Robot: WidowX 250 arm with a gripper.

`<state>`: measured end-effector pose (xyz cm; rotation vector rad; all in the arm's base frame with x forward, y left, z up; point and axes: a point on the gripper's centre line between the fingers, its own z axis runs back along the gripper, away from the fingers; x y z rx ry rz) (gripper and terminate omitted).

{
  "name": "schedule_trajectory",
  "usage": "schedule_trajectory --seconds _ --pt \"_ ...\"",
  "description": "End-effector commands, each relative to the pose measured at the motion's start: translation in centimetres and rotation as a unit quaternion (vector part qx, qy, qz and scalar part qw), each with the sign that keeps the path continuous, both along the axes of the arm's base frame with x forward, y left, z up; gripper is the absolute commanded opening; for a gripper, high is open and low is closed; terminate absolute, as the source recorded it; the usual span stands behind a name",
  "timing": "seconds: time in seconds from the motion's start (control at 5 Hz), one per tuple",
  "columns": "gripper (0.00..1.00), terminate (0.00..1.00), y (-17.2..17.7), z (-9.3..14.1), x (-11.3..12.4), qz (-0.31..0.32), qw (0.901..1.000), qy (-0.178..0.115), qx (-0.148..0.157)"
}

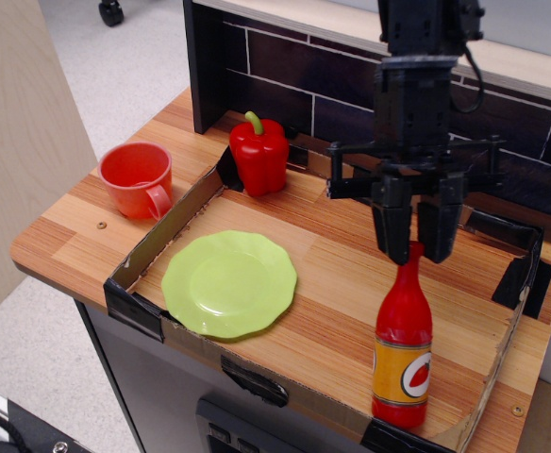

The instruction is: Topple hot sauce bottle

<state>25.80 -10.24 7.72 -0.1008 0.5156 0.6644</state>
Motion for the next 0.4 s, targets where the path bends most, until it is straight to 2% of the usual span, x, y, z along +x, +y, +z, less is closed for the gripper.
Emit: schedule_trajectory --seconds 0.0,0.2 --pt "0.0 0.0 -0.1 -1.8 2.5 -0.073 0.9847 -0.136 0.081" --pt "0.0 0.0 0.3 -3.6 4.0 -0.09 0.9613 -0.217 0.145"
